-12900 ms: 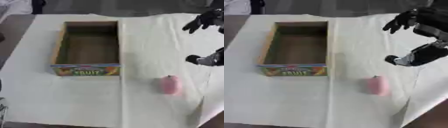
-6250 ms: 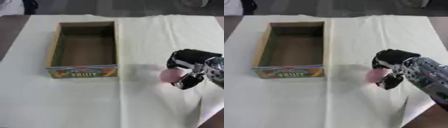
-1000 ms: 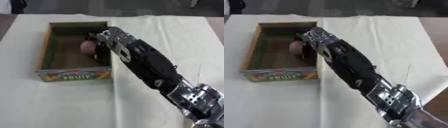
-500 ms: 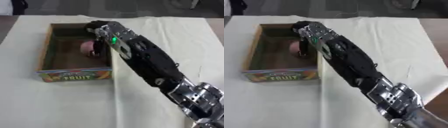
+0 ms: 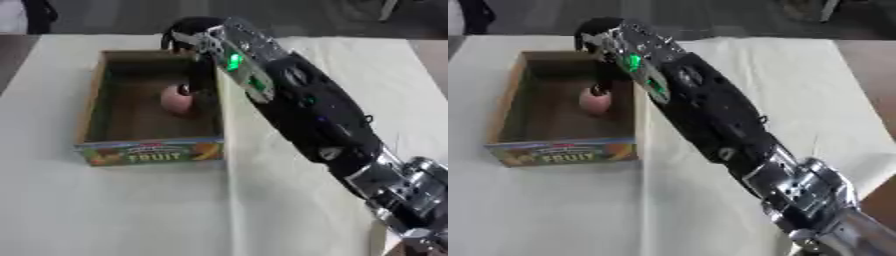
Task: Pick up objects on the table and place them in the box.
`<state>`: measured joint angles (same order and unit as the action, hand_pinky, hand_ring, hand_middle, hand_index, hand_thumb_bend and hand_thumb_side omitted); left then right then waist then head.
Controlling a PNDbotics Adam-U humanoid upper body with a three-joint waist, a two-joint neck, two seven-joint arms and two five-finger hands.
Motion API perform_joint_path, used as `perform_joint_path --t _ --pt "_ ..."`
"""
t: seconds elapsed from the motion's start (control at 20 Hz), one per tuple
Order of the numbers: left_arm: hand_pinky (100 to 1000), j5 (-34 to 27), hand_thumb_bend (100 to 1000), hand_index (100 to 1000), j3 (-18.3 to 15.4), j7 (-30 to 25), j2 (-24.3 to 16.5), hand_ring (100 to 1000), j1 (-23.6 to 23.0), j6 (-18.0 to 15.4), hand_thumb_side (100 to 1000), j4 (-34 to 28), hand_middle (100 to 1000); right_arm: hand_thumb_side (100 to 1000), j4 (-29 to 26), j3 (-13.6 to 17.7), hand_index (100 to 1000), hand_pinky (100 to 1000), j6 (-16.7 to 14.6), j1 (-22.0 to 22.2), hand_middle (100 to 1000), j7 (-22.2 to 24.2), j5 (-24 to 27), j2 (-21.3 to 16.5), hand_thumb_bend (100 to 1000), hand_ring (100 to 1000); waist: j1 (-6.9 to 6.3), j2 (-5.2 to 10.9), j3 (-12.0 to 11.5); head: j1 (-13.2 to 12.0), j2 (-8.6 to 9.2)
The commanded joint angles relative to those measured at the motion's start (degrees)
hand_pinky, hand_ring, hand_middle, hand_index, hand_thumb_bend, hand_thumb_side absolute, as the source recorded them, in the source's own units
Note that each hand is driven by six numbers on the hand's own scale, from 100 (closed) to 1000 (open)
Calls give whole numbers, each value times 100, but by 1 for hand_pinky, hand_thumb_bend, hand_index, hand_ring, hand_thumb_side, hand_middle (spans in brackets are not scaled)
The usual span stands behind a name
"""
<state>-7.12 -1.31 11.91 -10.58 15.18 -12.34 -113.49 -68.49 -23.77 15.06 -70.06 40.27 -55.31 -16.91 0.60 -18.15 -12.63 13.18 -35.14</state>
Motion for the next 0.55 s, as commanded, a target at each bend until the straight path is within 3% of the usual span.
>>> perform_joint_path --t 0.05,0.25,0.55 --pt "710 0 100 820 -29 25 -110 632 23 -3 607 -110 609 120 -496 11 904 738 32 -122 774 94 122 -297 407 829 -40 144 17 -35 3" --pt "710 7 100 820 -44 43 -116 632 3 -11 606 -110 609 156 -1201 41 897 729 174 -28 760 158 387 -601 413 816 -68 171 77 -81 -11" --pt "710 24 100 820 -70 82 -116 632 -30 -27 604 -110 609 194 -2724 176 888 718 478 361 741 216 899 -1252 419 799 -127 193 164 -176 -54"
